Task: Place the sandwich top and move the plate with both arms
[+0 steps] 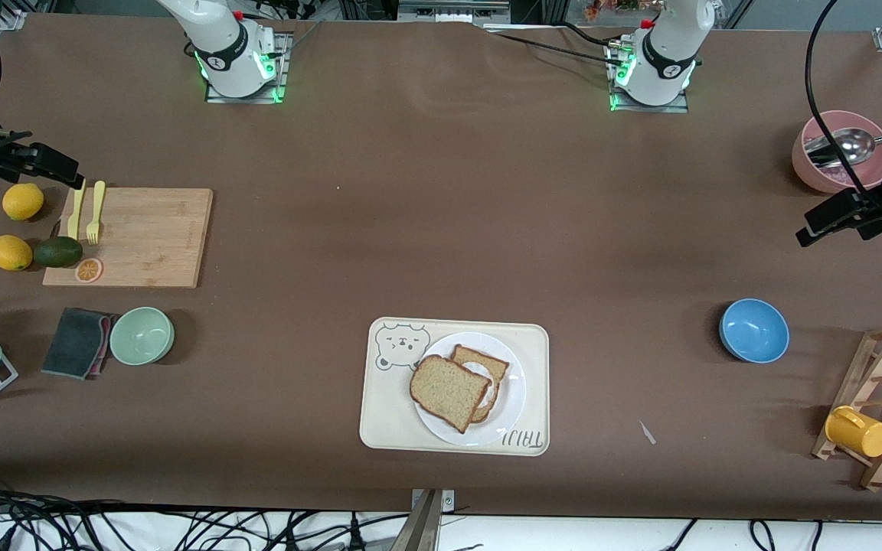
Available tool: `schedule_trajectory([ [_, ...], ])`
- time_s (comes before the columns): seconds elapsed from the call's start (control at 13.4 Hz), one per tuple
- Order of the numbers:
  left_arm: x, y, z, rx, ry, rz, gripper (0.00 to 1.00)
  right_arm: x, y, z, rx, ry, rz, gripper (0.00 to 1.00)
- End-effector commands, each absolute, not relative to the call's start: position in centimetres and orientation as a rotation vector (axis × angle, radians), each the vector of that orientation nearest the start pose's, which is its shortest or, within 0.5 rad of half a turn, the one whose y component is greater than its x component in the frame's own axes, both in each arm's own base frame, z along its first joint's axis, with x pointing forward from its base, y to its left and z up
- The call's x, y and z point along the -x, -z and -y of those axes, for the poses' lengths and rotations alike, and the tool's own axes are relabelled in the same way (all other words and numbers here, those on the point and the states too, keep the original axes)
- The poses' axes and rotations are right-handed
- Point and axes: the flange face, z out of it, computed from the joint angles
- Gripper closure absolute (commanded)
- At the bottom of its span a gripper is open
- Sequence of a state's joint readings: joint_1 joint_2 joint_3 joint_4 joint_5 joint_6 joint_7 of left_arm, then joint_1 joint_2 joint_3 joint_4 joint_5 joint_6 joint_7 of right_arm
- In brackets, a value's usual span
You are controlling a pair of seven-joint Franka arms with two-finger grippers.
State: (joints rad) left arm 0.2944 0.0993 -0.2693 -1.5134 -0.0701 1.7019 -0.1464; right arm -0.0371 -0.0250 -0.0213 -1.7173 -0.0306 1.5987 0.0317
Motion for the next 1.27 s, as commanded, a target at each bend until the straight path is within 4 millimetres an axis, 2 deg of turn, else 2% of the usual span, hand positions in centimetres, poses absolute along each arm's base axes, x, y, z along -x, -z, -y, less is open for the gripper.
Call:
schedule_trajectory([
  [0.0,-59.47,-61.58,-1.29,3.182,0.133,0.258,0.00,-54.46,-57.78,3.45,3.151,-0.136,-0.139,0.00],
  [0.6,-59.22,-61.89,-1.94,3.161,0.139,0.275,0.00,-54.45,-57.77,3.36,3.151,-0.138,-0.136,0.00],
  [1.2,-58.84,-61.51,-1.16,3.162,0.075,0.252,0.00,-54.51,-57.70,3.28,3.151,-0.138,-0.141,0.00],
])
